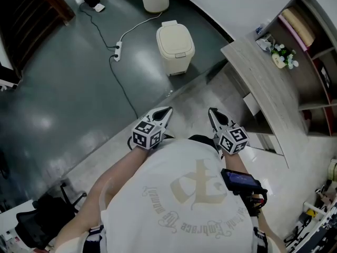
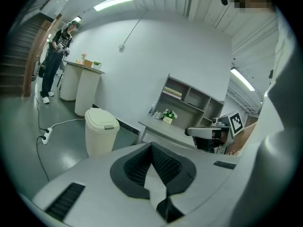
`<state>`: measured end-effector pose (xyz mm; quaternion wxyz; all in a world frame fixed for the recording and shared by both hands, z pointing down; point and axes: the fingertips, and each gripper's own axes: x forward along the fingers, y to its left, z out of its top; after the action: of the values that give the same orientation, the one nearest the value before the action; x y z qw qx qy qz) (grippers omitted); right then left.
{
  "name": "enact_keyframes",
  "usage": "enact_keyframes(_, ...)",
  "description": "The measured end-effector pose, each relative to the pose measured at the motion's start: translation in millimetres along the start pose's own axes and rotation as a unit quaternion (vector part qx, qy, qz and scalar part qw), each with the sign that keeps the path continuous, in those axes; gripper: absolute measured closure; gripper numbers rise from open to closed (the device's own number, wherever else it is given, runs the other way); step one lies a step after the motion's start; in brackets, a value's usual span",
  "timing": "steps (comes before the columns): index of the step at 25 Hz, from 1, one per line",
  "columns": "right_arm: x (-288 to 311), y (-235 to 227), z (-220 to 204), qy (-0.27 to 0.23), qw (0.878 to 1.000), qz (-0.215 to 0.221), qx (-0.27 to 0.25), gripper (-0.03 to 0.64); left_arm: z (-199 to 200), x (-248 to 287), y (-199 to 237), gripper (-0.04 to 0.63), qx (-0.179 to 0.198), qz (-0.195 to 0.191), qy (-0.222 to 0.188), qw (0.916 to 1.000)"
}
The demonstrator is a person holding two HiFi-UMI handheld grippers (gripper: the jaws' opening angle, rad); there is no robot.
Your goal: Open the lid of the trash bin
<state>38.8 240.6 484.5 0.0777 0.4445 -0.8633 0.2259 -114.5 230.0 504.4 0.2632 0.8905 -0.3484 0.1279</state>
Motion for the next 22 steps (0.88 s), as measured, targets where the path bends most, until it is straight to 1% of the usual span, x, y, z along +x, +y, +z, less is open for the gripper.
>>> enact_keyframes(6,13.4,4.9,-1.8,0.011,1.0,0.006,0.002,0.614,-3.7,-2.2,12.8,0.583,-0.013,0.006,0.004,0.9999)
enact_keyframes(11,30.2,-2.7,-2.9,0.022,1.0,0.012,0.007,0.613,-5.9,3.4,22.9,0.583,-0.024,0.011,0.008,0.9996)
enact_keyframes(16,57.2,-13.3,-3.0,0.04,0.999,0.029,-0.002,0.614,-9.1,12.2,38.5,0.583,-0.037,0.029,0.015,0.9988)
enact_keyframes(19,76.2,-20.5,6.9,0.048,0.998,0.048,-0.017,0.614,-3.4,19.0,50.8,0.583,-0.045,0.044,0.016,0.9979)
enact_keyframes(22,92.4,-37.2,25.1,0.045,0.997,0.058,-0.02,0.614,9.5,33.4,56.6,0.583,-0.044,0.051,0.016,0.9976)
